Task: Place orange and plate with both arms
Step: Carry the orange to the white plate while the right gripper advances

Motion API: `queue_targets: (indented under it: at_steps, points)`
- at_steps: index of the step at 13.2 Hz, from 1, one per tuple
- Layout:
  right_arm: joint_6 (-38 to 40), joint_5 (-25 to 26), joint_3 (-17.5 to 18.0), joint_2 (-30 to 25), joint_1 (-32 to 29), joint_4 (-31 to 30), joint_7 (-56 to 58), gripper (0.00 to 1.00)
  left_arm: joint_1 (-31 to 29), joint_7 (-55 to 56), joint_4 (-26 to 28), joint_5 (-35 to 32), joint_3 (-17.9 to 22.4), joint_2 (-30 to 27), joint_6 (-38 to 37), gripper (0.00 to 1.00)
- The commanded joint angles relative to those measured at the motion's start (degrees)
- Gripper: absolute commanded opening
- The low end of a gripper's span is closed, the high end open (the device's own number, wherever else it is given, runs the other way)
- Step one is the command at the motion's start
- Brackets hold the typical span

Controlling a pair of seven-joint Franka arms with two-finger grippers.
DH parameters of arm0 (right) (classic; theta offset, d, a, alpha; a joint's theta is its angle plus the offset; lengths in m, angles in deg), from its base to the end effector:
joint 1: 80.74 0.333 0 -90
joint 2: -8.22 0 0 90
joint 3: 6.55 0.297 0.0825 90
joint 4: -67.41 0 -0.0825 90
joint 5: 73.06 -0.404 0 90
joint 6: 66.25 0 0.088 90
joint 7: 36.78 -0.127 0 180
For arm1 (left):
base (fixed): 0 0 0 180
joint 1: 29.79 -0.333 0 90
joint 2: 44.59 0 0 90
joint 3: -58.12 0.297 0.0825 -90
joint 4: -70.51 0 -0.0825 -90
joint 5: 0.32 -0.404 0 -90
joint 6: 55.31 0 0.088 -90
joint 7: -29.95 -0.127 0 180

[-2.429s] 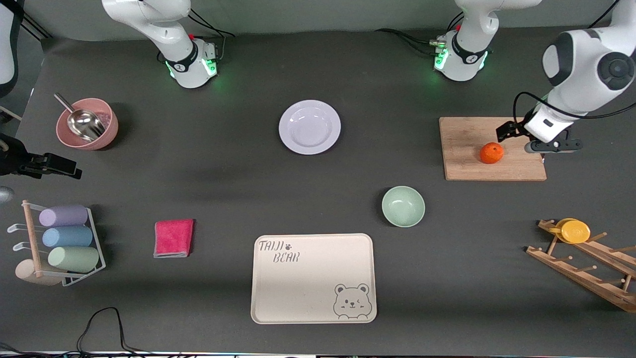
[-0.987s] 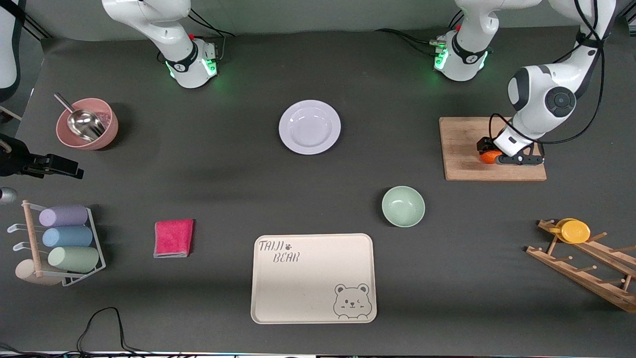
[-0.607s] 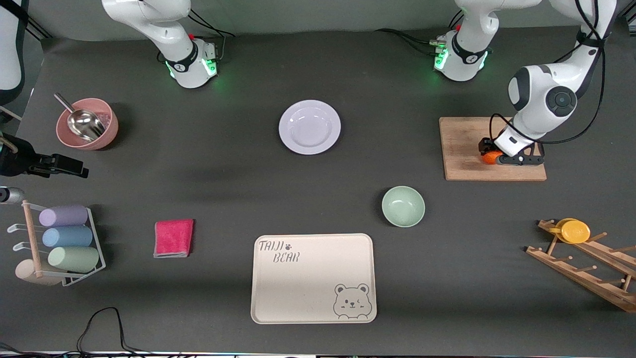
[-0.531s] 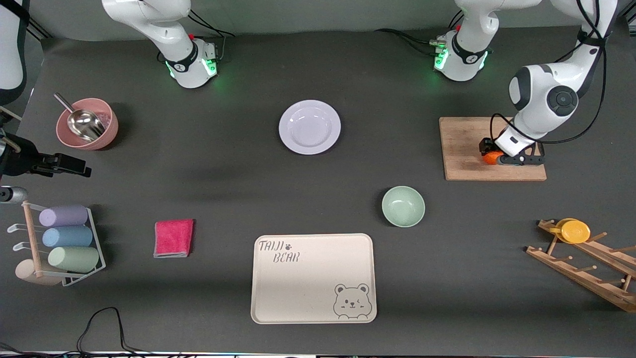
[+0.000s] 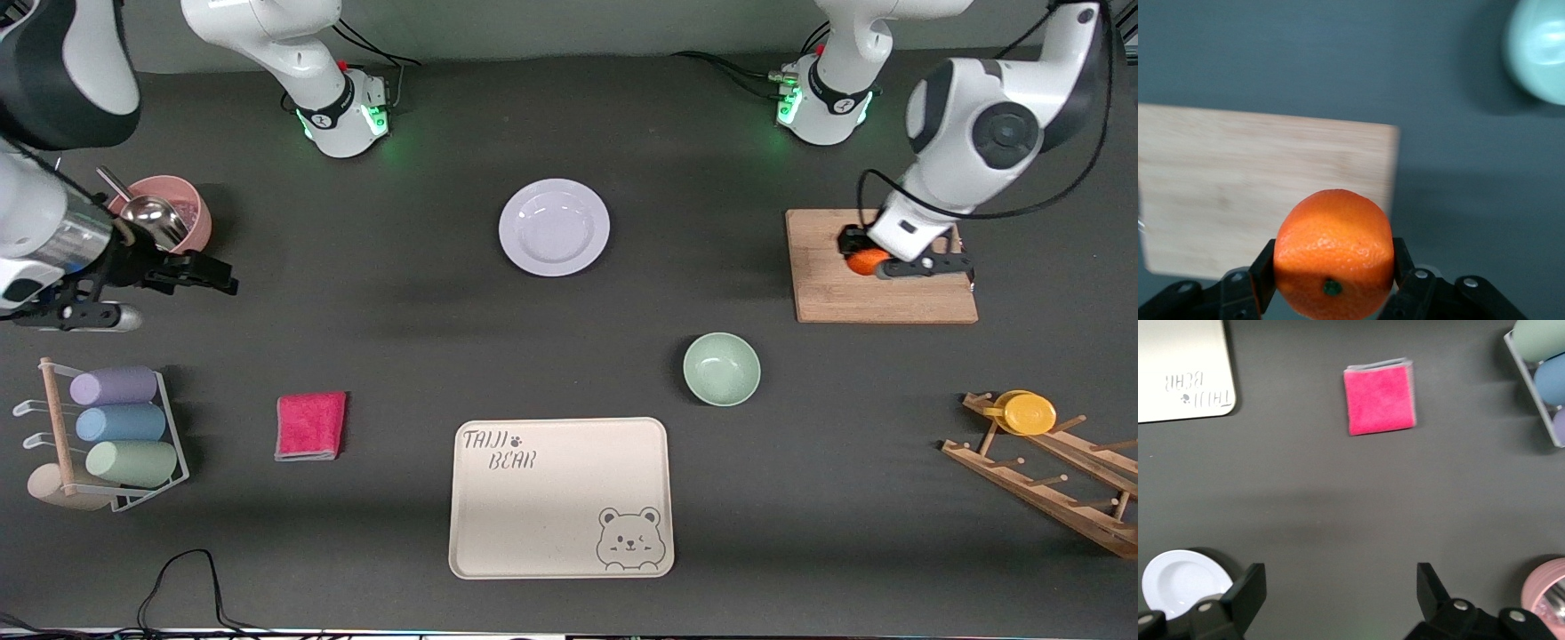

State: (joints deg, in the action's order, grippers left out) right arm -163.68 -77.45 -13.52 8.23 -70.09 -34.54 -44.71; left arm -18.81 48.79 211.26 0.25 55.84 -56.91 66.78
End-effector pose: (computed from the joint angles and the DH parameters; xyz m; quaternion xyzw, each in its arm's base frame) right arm 0.5709 0.0455 0.4938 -0.9976 0.0435 0.0431 0.0336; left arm 0.4462 -0.1052 0.3183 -0.9971 -0.0522 0.0532 0.0155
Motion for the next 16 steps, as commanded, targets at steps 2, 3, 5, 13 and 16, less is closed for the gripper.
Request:
queue_targets:
  at_steps: [2,3,5,13,16]
  points:
    - [-7.06,-3.06,-0.24,-6.85,4.11,-10.61,-6.05,1.00,3.96,17.76,-8.37,5.91,-10.34,0.89,-8.00,0.05]
    - [-8.46,-5.34,-0.32,-7.99,4.11,-12.81,-6.05,1.00,3.87,22.25,-9.60,8.01,-14.12,1.16,-7.75,0.05]
    - [-11.28,-6.33,-0.24,-11.15,4.99,-17.55,-6.14,1.00,3.96,29.47,-11.71,11.80,-20.81,2.38,-5.82,0.05]
    - [-19.01,-30.12,-0.32,-16.79,7.01,-32.49,3.03,1.00,11.85,63.75,-30.15,-5.81,-37.19,31.52,7.55,0.06]
    - [-22.35,-44.00,-0.50,-16.70,6.75,-39.87,17.38,1.00,16.60,70.96,-36.58,-17.50,-36.31,43.40,7.63,0.06]
